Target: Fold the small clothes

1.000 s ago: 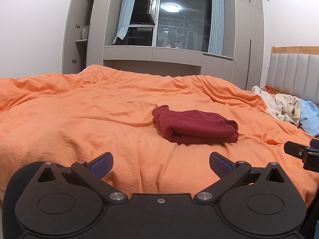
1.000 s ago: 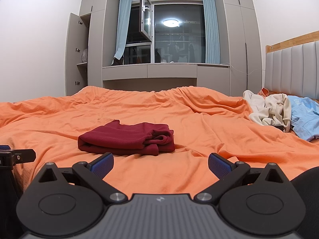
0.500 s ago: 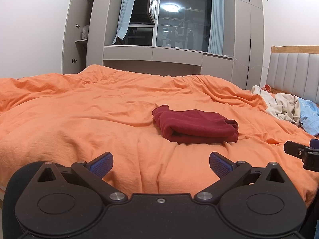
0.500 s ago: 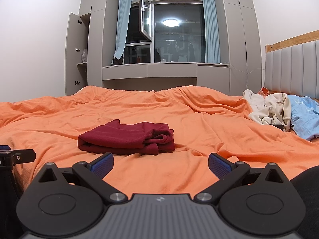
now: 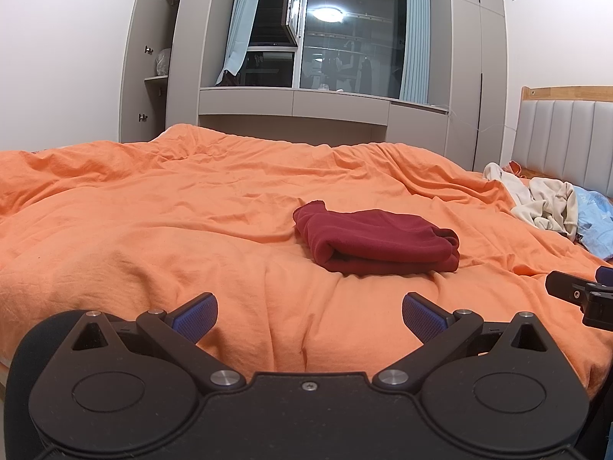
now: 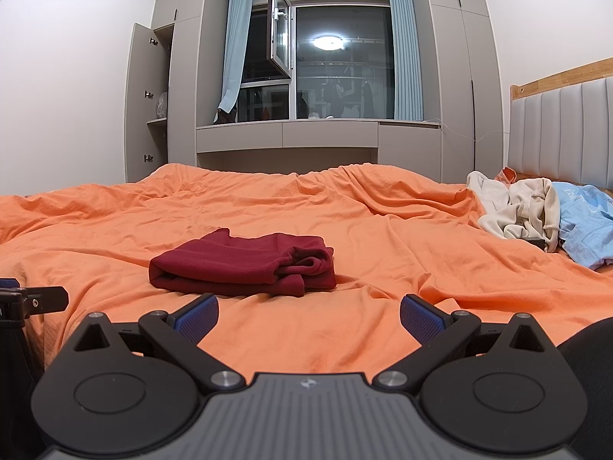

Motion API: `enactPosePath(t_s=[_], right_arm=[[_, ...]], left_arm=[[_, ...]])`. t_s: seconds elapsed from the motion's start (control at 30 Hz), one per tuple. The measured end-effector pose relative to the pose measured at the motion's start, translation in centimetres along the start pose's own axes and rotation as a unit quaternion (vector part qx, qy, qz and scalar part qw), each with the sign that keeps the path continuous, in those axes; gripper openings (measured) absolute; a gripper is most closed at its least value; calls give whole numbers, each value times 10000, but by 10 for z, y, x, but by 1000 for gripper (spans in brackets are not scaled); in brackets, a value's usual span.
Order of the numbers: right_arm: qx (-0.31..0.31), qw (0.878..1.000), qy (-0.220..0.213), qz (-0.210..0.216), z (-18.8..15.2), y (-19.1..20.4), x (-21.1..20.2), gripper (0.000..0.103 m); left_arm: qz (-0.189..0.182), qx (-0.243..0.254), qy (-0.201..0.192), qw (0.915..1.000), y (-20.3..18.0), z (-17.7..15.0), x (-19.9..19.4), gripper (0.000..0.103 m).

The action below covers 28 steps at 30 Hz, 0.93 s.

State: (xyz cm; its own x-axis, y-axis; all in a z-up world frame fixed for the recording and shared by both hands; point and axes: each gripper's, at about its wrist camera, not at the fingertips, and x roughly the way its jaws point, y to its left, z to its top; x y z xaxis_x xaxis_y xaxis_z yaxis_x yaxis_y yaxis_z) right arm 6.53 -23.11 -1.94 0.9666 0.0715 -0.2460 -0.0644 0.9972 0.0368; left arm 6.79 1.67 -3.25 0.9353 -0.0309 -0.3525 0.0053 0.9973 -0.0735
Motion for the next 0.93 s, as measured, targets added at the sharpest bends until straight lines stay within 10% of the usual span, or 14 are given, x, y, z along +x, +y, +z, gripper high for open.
enactPosePath(t_s=[0.93], right_arm=[[-24,9994,342,-82,-8,2,14,103]], left_arm=[[138,98,104,9998,-4,4,6,102]])
